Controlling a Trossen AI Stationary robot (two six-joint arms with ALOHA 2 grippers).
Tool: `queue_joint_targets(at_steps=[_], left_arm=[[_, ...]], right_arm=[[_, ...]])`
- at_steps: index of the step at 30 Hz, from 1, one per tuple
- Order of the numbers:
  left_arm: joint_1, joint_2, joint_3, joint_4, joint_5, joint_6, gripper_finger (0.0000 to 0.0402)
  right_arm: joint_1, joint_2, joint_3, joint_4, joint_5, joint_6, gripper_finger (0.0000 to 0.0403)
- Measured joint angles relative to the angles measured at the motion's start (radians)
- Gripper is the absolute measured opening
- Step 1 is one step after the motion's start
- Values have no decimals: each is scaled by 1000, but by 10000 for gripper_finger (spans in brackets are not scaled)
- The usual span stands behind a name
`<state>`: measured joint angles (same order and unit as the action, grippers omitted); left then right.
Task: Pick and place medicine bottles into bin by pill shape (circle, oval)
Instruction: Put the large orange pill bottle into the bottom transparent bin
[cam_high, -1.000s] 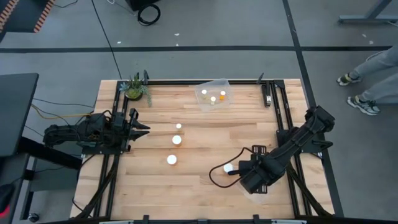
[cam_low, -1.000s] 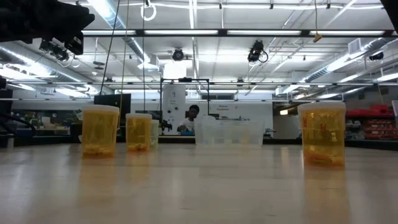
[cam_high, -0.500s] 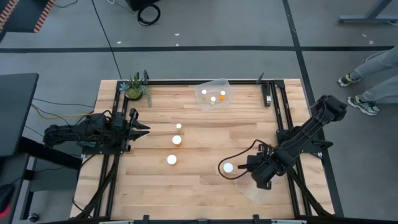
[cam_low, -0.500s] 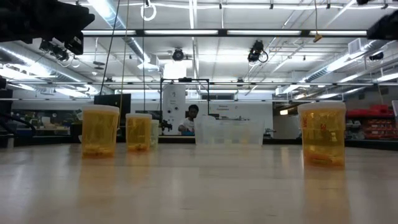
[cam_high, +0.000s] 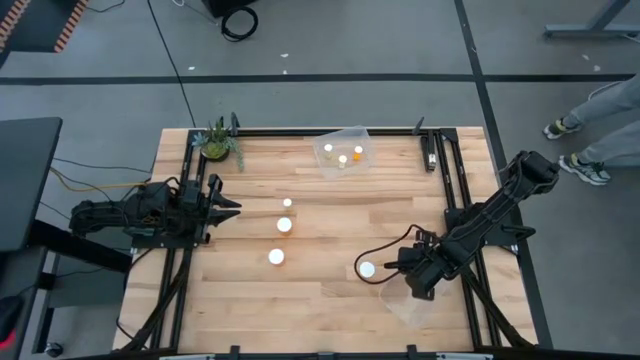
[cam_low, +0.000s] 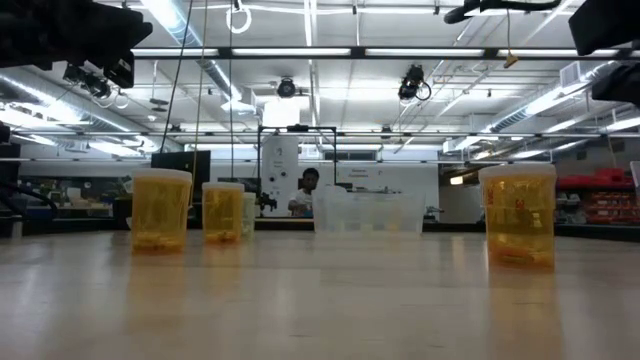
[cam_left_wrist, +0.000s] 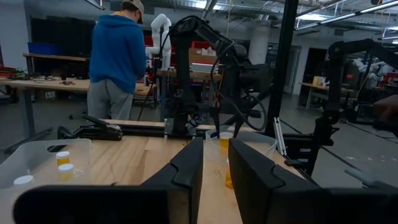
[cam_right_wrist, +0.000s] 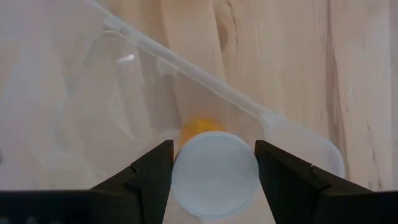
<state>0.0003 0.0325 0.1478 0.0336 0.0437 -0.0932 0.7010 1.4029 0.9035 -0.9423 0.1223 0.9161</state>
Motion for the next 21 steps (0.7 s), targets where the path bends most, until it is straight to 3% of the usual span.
queue_joint_targets(at_steps=[10,21], left_arm=[[0,0,0,0,0,0,83],[0,0,0,0,0,0,79]], right_arm=[[-57,0,-35,27,28,-30,227],[-80,0,-35,25,19,-49,263]])
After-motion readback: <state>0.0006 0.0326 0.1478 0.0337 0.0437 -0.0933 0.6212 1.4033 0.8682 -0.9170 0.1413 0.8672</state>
